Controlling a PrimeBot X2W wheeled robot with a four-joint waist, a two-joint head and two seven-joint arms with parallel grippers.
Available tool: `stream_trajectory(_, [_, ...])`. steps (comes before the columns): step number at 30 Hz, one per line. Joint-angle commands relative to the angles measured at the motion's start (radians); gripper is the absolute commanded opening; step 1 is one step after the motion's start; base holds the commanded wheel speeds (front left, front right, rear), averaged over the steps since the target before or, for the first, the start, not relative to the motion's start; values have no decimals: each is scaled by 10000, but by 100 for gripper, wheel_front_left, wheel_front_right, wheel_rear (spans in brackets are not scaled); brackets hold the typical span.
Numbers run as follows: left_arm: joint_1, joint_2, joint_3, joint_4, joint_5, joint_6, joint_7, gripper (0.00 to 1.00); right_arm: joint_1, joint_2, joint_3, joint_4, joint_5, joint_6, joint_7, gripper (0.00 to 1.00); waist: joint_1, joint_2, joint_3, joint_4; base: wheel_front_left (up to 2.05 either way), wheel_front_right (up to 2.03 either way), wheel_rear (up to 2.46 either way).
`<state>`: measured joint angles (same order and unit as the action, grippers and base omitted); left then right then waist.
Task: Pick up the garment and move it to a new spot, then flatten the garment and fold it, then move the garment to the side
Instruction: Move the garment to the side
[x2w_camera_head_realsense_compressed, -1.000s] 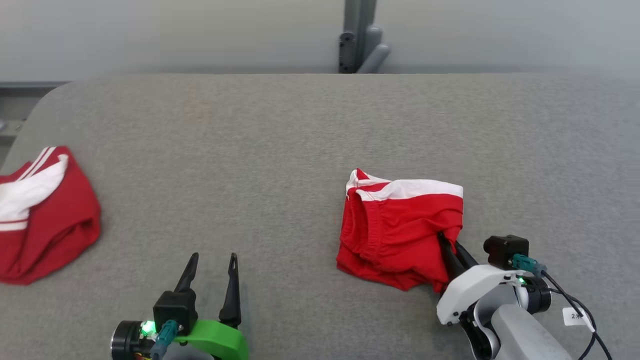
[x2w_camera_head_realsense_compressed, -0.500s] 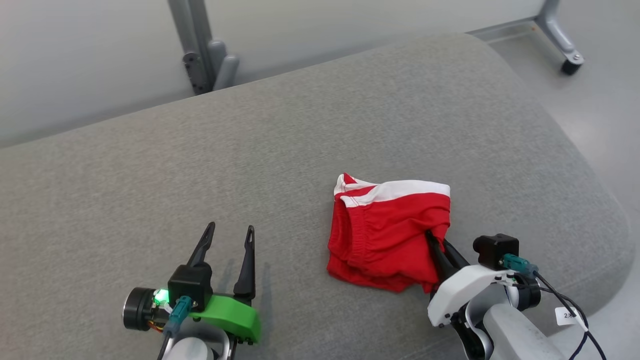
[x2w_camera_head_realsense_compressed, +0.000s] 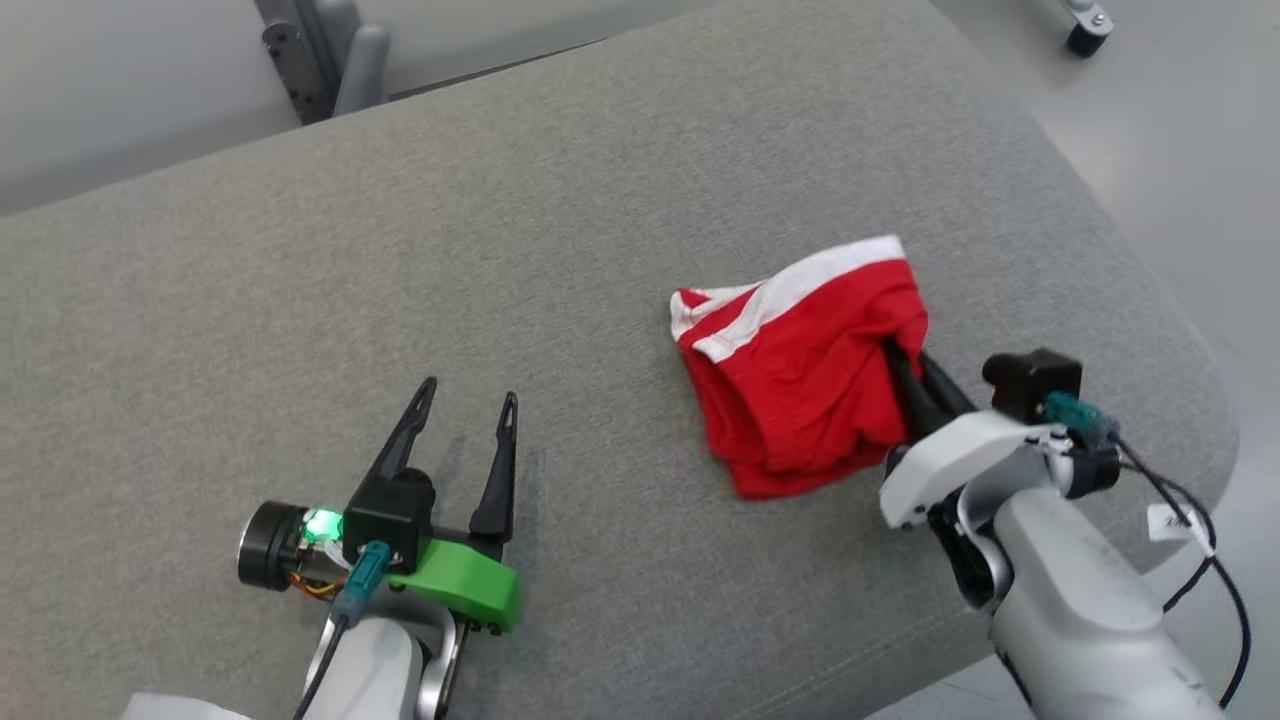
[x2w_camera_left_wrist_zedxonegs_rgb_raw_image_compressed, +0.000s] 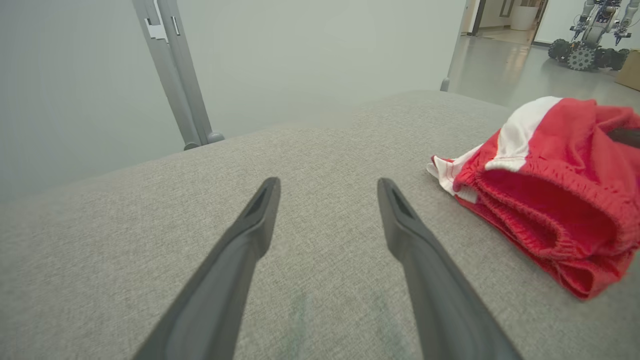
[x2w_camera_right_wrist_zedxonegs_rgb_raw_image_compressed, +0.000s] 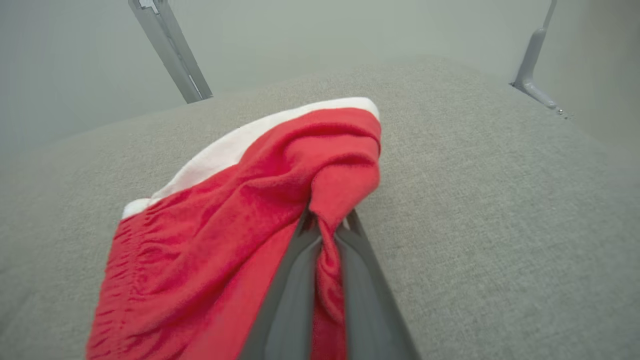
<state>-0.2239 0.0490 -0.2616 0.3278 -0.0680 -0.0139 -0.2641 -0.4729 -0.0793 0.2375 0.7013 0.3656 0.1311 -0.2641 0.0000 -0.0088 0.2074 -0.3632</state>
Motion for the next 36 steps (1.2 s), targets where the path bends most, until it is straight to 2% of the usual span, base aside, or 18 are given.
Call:
stream_trajectory(1, [-266,99,58,-74,109,-33,0,100,-401,-124,-100,91,-134,-7,-3,0,0,88,1115,1199,0,0,0])
stream_trajectory(5, [-463,195,160,-243,322,-69,0,100,-1347,-676,-515,795,-483,-9,-3,0,0,88,1597,1931,0,0,0])
stream_trajectory(9, [-515,262,247,-430,445,-25,0,100,-2225,-1497,-1190,1788,-985,-10,-3,0,0,88,1917,2492,0,0,0])
stream_trajectory(14, [-462,360,394,-583,481,52,0,100,-3057,-2705,-2663,3016,-1867,-10,-3,0,0,88,2191,2955,0,0,0])
stream_trajectory(19, [-514,417,547,-641,483,112,0,100,-3505,-3438,-4211,3487,-3031,-12,-5,0,0,88,2322,3177,0,0,0])
stream_trajectory(20, [-528,434,562,-634,495,116,0,100,-3535,-3509,-4565,3453,-3225,-12,-5,15,0,88,2330,3193,0,0,0])
stream_trajectory(21, [-535,435,571,-615,503,122,0,100,-3532,-3568,-4882,3382,-3510,-10,-5,54,0,88,2330,3205,0,0,0])
stream_trajectory(22, [-529,429,575,-592,505,116,0,100,-3530,-3579,-5200,3275,-3748,-10,-5,100,0,88,2317,3209,0,0,0])
stream_trajectory(29, [-255,329,589,-344,374,164,0,100,-3164,-2931,-7112,2296,-5649,-10,-3,100,0,88,1811,3168,0,0,0])
stream_trajectory(33, [-24,253,734,-251,244,248,0,100,-2705,-1982,-6643,1081,-5546,-9,-3,100,0,88,1268,3157,0,0,0])
stream_trajectory(34, [-24,253,734,-251,244,248,0,100,-2705,-1982,-6643,1081,-5546,-9,-3,100,0,88,1268,3157,0,0,0])
stream_trajectory(36, [87,216,842,-203,182,295,0,100,-2289,-1547,-6133,359,-5221,-10,-3,100,0,88,969,3148,0,0,0])
